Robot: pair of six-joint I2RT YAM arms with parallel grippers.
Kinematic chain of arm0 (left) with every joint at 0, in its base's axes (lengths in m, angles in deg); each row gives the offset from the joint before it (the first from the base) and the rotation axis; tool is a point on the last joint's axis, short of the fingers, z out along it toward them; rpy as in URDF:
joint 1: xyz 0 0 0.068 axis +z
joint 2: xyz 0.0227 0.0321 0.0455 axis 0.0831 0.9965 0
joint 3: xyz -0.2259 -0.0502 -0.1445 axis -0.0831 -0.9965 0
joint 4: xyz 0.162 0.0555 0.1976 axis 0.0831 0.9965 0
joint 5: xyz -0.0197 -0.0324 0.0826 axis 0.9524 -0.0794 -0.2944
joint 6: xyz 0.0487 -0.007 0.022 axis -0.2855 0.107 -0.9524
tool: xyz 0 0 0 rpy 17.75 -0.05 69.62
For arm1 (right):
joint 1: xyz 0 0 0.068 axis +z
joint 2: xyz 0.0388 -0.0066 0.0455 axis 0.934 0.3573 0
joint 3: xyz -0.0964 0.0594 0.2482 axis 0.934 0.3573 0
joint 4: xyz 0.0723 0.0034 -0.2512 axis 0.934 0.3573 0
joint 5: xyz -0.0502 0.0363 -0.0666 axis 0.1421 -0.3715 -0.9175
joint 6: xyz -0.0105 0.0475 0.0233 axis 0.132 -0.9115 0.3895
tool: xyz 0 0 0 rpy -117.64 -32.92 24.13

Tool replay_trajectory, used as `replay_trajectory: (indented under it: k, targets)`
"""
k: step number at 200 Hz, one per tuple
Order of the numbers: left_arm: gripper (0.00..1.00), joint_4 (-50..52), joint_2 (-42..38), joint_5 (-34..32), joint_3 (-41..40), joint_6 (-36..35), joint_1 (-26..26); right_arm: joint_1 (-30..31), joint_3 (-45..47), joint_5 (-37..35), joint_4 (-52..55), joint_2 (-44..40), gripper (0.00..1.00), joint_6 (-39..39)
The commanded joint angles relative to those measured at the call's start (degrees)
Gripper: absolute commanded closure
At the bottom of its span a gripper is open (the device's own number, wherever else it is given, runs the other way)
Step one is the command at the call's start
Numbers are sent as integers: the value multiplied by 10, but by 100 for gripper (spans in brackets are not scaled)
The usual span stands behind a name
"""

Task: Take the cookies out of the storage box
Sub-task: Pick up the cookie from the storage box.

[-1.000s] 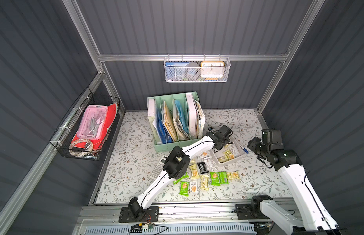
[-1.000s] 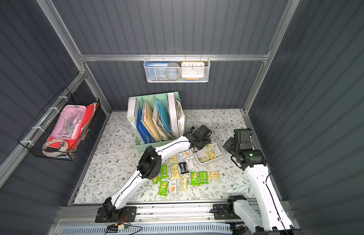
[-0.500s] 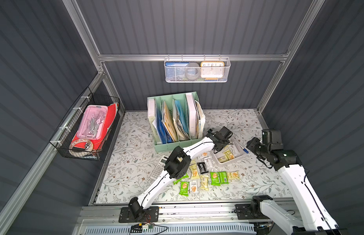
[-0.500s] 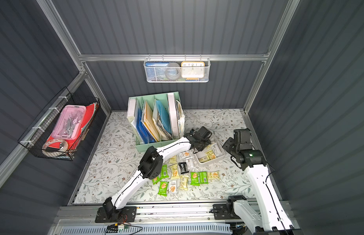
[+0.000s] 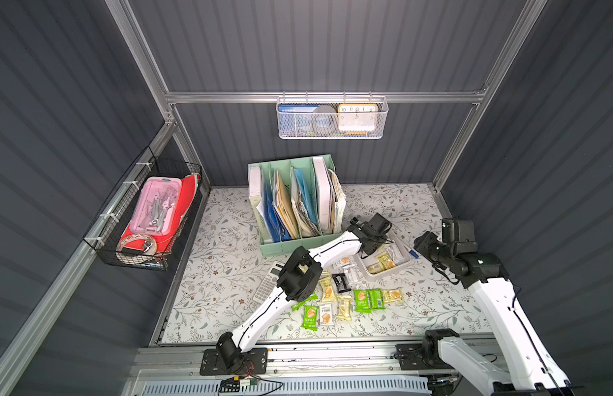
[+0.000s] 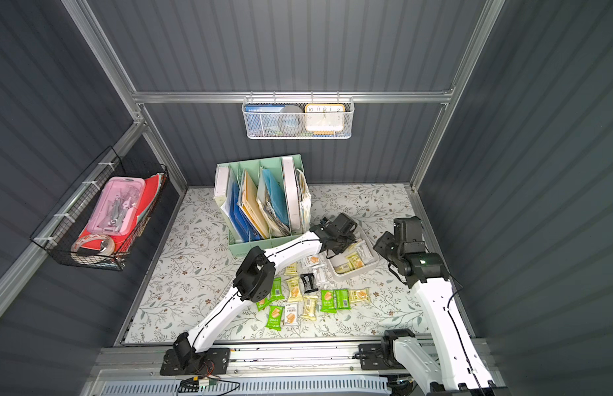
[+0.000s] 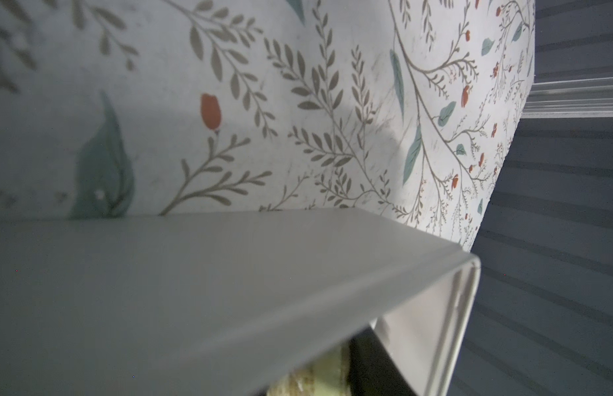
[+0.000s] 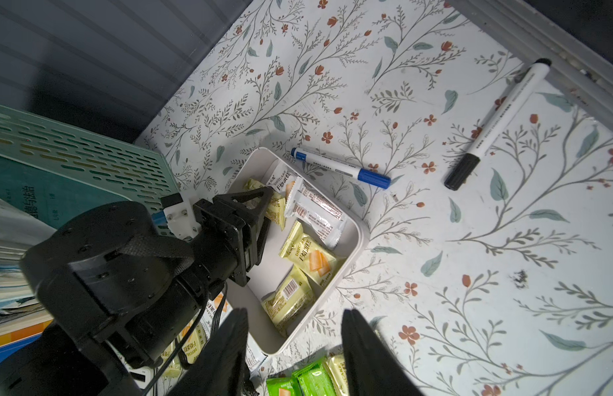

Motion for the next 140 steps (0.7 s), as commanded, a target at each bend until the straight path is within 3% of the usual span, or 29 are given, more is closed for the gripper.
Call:
replay_trajectory:
  k: [1,90,140]
  targets:
    - [65,3,2,-11,-5,0,-2,-2,6,3,7,-8,50,7]
    - [66,41,-65,-46,-20,9,-25,-3,4,2,28,-29,50,17]
    - [67,72,-149,-72,-96,11,-40,-4,20,7,38,-55,50,11]
